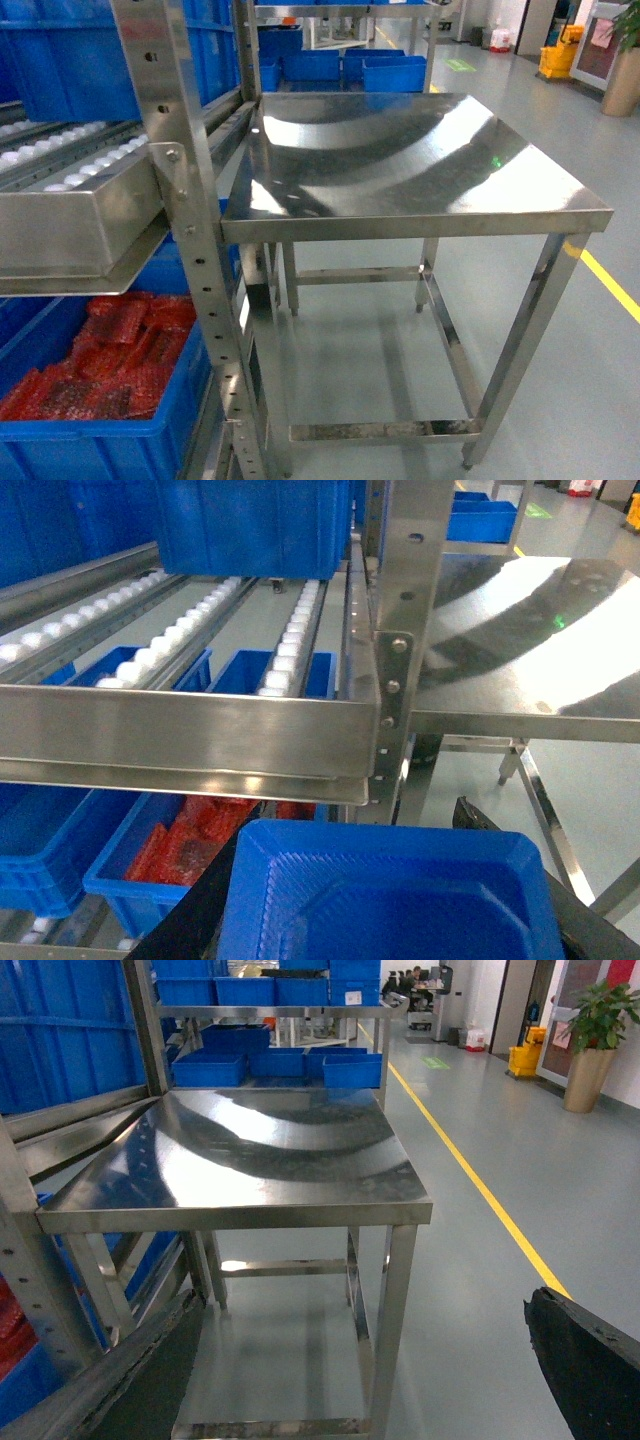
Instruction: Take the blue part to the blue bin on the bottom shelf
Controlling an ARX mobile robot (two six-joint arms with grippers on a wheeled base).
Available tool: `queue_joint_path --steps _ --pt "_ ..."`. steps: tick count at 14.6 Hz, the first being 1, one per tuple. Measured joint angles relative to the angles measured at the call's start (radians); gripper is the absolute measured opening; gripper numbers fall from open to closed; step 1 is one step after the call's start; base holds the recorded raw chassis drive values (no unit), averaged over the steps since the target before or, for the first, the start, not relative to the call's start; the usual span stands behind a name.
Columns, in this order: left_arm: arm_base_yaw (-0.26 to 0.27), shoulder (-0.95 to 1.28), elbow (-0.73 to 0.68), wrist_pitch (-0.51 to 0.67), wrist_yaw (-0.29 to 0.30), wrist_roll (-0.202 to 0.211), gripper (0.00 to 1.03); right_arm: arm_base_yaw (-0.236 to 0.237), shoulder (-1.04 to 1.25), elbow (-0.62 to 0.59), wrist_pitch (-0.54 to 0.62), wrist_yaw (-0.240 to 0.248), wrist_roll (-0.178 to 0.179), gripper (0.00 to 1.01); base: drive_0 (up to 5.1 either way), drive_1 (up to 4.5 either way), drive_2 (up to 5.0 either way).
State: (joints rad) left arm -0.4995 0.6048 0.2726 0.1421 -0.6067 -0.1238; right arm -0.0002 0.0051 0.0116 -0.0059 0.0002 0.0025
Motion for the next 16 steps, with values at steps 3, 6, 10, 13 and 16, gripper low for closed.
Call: queue_joint_path --steps 3,6,10,13,16 --pt "0.000 0.001 0.000 0.000 0.000 0.000 0.43 0.000 0.000 0.000 0.002 0.000 0.000 0.98 -4.9 1.39 3.3" --pt "0.000 0.000 0.000 0.002 0.000 0.000 0.43 0.000 0.000 0.000 0.002 0.000 0.000 0.98 -5.0 1.41 3.3" --pt "0.000 0.002 0.000 0.000 0.000 0.000 0.43 0.000 0.000 0.000 -0.001 -0.001 0.000 0.98 -4.9 1.72 3.1" --pt "0.000 0.000 0.000 0.000 0.000 0.000 0.43 0.000 0.000 0.000 0.002 0.000 0.000 0.98 -4.9 2.46 2.5" --pt "-0.001 0.000 0.000 0.000 0.000 0.000 0.43 0.000 0.000 0.000 0.000 -0.001 0.000 0.98 -5.0 2.39 2.4"
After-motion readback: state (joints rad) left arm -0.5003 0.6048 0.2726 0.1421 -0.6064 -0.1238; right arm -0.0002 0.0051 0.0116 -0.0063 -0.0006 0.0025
